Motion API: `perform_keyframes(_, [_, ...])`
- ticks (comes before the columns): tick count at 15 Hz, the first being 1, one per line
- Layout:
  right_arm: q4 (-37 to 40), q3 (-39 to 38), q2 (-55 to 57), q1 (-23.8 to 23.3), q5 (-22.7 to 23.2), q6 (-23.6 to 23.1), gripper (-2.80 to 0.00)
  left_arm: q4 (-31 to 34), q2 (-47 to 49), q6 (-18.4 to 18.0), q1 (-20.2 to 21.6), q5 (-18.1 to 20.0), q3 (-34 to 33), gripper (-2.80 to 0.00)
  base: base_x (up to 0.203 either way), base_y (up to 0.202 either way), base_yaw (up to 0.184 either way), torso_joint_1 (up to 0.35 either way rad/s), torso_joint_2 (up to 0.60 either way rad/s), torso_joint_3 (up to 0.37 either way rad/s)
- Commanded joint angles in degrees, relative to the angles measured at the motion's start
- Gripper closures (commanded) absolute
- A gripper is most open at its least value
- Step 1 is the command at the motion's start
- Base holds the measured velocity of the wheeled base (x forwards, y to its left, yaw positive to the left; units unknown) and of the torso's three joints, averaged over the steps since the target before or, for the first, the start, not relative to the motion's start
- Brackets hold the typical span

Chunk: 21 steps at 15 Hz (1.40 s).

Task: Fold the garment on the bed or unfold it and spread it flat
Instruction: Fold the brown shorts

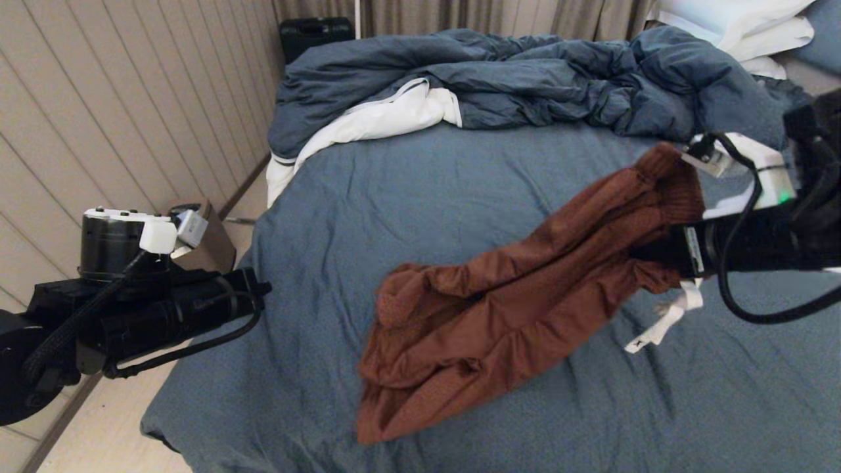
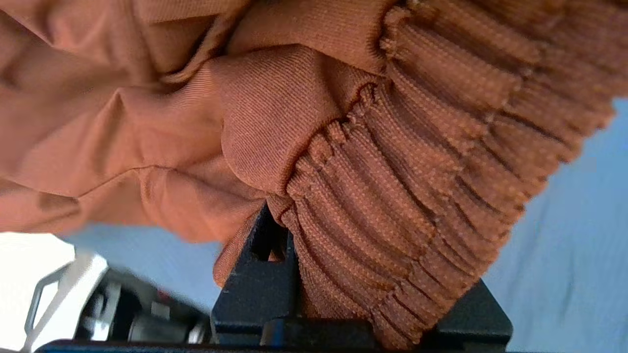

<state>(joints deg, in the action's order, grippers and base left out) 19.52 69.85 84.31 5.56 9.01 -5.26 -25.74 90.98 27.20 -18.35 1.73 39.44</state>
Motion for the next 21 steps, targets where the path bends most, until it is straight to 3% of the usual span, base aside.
perform_keyframes(1, [-1.10,-7.19,-0.99,-5.46,1.87,-1.37,0.00,-0.19,0.39,0.22,-0.02,0.11,-0.06,0.00,0.000,0.000,0.000,0.000,0.00,0.000])
perform_keyframes(6, [-14.68,-14.82,8.99,-11.85,2.61,-2.58,0.00,-0.10,0.86,0.22,-0.11,0.11,-0.15,0.00,0.000,0.000,0.000,0.000,0.00,0.000])
perform_keyframes(10, [-16.20,-15.64,9.70,-13.19,3.03,-2.58,0.00,-0.14,1.88,0.22,-0.15,0.11,-0.11,0.00,0.000,0.000,0.000,0.000,0.00,0.000])
perform_keyframes(15, [-16.03,-16.19,8.43,-18.05,5.83,-4.20,0.00,-0.10,2.09,0.31,-0.80,0.15,-0.33,0.00,0.000,0.000,0.000,0.000,0.00,0.000])
perform_keyframes(16, [-16.36,-17.50,8.26,-18.13,6.00,-4.36,-2.15,-0.11,2.33,0.31,-0.88,0.13,-0.33,0.00,0.000,0.000,0.000,0.000,0.00,0.000])
perform_keyframes(17, [-17.15,-18.30,7.92,-18.13,6.08,-4.49,-2.80,-0.11,2.53,0.31,-0.99,0.11,-0.33,0.00,0.000,0.000,0.000,0.000,0.00,0.000])
perform_keyframes(21, [-16.88,-18.96,7.36,-18.21,7.48,-5.82,-2.80,-0.14,2.80,0.31,-0.99,0.11,-0.33,0.00,0.000,0.000,0.000,0.000,0.00,0.000])
